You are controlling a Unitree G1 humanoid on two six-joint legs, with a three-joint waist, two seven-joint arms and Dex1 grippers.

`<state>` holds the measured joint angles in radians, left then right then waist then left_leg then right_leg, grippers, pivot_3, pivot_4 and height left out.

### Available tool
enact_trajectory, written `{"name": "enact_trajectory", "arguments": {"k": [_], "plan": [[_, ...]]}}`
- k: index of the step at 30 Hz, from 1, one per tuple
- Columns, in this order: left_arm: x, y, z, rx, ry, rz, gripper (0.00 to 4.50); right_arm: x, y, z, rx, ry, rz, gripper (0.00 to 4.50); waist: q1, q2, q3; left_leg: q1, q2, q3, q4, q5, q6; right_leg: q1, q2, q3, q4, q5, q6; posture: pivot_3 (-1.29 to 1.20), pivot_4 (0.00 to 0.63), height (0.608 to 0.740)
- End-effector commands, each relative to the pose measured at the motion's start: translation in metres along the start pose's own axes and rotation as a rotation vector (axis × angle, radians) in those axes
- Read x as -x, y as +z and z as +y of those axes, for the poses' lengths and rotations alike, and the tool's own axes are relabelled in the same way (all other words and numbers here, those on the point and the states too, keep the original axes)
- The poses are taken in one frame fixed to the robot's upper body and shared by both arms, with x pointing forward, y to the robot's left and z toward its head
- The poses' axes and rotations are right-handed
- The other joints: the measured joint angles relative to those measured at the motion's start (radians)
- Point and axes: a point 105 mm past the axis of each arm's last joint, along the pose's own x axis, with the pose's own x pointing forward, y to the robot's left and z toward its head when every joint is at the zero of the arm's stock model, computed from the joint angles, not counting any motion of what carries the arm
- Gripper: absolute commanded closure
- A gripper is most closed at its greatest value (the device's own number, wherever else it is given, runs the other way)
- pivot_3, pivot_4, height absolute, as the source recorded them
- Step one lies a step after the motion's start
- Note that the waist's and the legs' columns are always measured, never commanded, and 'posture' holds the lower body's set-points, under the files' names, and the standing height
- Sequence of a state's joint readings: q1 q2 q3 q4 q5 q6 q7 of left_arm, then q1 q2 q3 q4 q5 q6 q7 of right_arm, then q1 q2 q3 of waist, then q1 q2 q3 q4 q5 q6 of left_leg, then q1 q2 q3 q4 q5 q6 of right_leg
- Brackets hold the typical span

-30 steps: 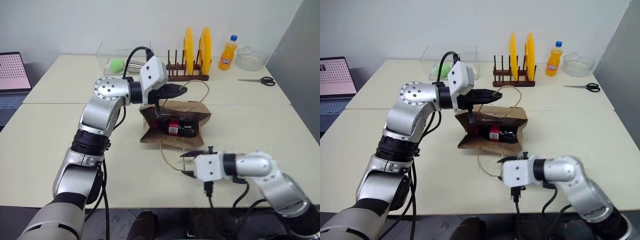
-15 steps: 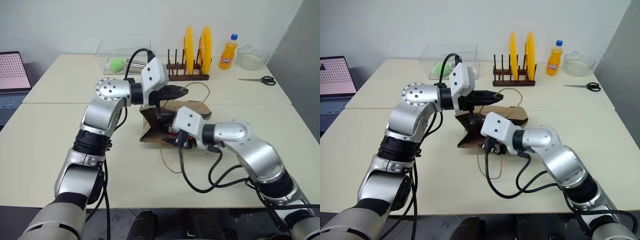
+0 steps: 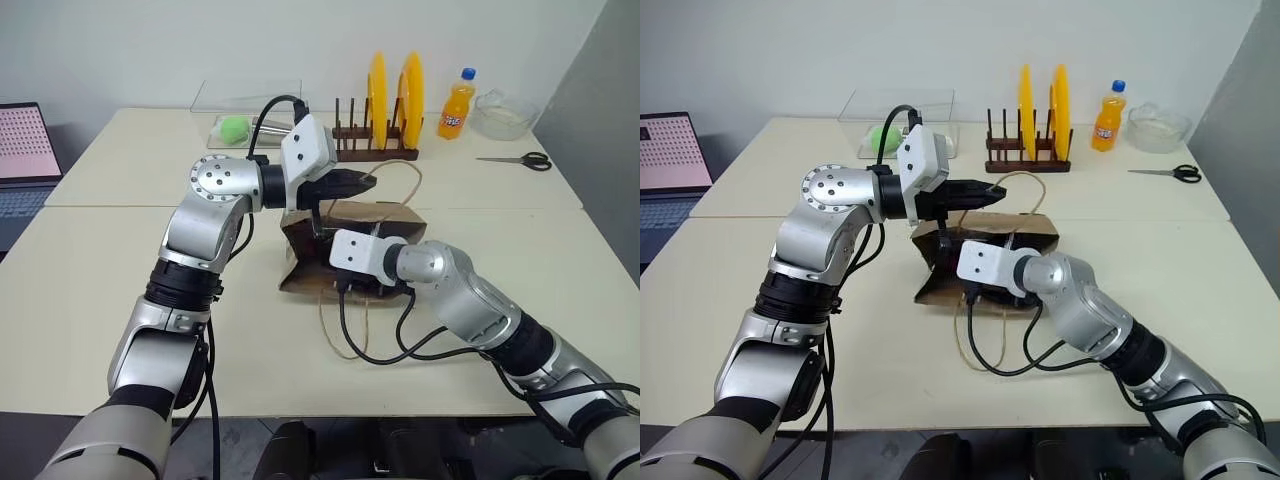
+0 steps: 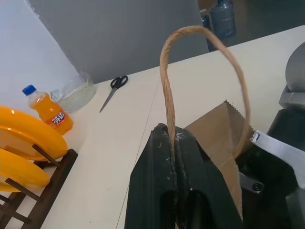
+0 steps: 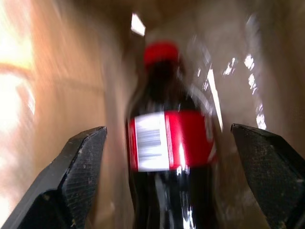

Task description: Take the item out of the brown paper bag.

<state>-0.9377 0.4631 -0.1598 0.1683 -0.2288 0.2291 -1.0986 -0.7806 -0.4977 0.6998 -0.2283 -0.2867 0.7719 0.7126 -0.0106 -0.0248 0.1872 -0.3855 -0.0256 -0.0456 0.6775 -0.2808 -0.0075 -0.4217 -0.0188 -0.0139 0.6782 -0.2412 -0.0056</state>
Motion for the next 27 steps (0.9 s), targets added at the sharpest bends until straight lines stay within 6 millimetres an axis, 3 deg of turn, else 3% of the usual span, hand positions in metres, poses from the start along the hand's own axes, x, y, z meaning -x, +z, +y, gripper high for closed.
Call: {"name": "enact_trajectory", "arguments": {"k": [1,7,16,21,27], "plan": [[0.003,0.016,0.006,-0.055,0.027,-0.046,4.5,0.002,0.0,-0.008,0.084,-0.016,0.036,0.04,-0.001,0.0,0.0,0.0,0.0,0.0,0.0,0.0,0.0,0.0,0.0,0.0,0.0,0.0,0.0,0.0,0.15,0.74],[0.001,0.016,0.005,-0.064,0.027,-0.048,4.5,-0.013,-0.023,-0.014,0.209,-0.002,0.169,0.04,-0.005,0.0,0.0,0.0,0.0,0.0,0.0,0.0,0.0,0.0,0.0,0.0,0.0,0.0,0.0,0.0,0.15,0.74],[0.001,0.013,0.004,-0.068,0.025,-0.043,4.5,-0.029,-0.031,-0.011,0.237,0.063,0.207,0.04,-0.016,0.0,0.0,0.003,0.0,0.0,0.0,0.0,0.0,0.002,0.0,0.0,0.001,0.0,0.0,0.0,0.15,0.74],[0.004,0.009,0.006,-0.076,0.037,-0.024,4.5,-0.027,-0.025,-0.015,0.233,0.055,0.177,1.45,-0.017,0.0,0.0,0.003,0.0,0.0,0.0,0.0,0.0,0.002,0.0,0.0,0.002,0.0,0.0,0.0,0.15,0.74],[0.007,0.0,0.012,-0.093,0.065,0.016,4.5,-0.01,-0.001,-0.029,0.225,-0.007,0.059,1.47,-0.017,0.0,0.0,0.002,0.0,0.0,0.0,0.0,0.0,0.001,0.0,0.0,0.001,0.0,0.0,0.0,0.15,0.74]]}}
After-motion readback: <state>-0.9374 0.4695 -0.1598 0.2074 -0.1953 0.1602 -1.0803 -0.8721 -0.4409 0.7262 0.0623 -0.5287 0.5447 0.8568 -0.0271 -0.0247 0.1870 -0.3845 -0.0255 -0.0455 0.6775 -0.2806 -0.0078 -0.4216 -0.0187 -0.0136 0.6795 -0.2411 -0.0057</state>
